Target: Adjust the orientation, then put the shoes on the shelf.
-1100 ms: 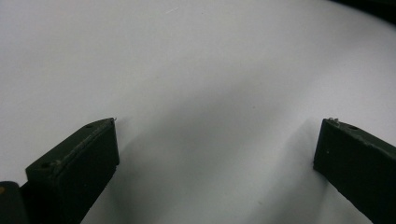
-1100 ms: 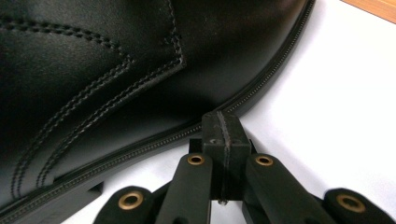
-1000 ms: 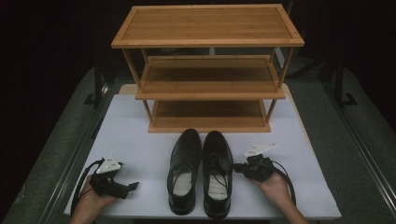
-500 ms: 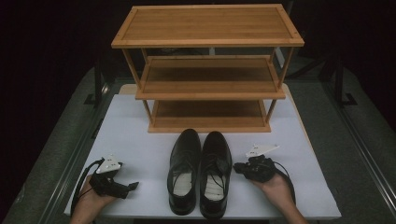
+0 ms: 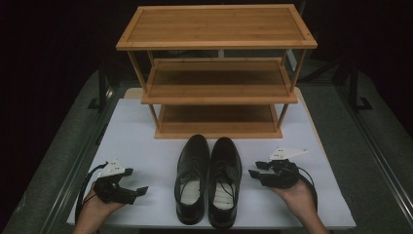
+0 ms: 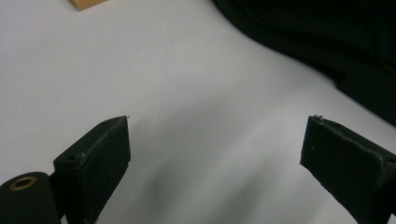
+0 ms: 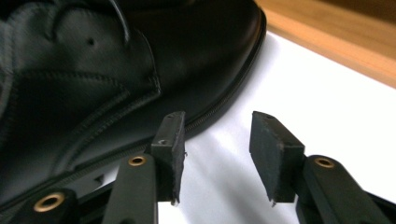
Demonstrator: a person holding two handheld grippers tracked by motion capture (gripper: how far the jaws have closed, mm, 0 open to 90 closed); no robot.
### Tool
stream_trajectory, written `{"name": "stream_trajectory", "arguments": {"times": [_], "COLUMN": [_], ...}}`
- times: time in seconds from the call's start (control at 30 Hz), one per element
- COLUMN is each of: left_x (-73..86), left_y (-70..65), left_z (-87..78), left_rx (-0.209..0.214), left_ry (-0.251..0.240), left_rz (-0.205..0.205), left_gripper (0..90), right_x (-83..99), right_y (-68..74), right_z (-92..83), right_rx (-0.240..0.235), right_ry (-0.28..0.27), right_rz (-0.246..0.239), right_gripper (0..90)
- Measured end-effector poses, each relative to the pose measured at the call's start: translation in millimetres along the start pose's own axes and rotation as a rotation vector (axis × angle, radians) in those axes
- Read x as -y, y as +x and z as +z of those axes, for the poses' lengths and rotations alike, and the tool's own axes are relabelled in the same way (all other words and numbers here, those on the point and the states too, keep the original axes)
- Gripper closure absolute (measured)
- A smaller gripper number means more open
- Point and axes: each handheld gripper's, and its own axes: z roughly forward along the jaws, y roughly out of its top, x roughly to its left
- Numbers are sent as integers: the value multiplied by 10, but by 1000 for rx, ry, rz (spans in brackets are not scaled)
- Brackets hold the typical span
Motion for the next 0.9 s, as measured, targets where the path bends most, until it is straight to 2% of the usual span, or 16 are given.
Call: {"name": "stream_trajectory", "arguments": {"times": [0.13, 0.43, 0.5, 0.53, 0.67, 0.9], "left_x": [-121, -414, -488, -516, -674, -927], "left_y": [-54, -203, -238, -247, -307, -437], "left_z": [-61, -113, -123, -124, -110, -5], "left_rx": [23, 61, 83, 84, 96, 137], "left_ry": [-19, -36, -54, -59, -74, -90], "left_rz": [3, 51, 60, 66, 90, 132], "left_gripper": [76, 79, 141, 140, 144, 147], "right_x": [-63, -204, -229, -244, -295, -391], "right_y": [41, 145, 164, 176, 232, 336], "right_z": [-67, -162, -172, -181, -201, -179], "right_rx": [-10, -38, -45, -45, -56, -87], "right_ry": [-17, -48, -52, -58, -66, -78], "right_rz": [-5, -22, -22, -24, -25, -55], "right_gripper": [495, 459, 453, 451, 444, 434]}}
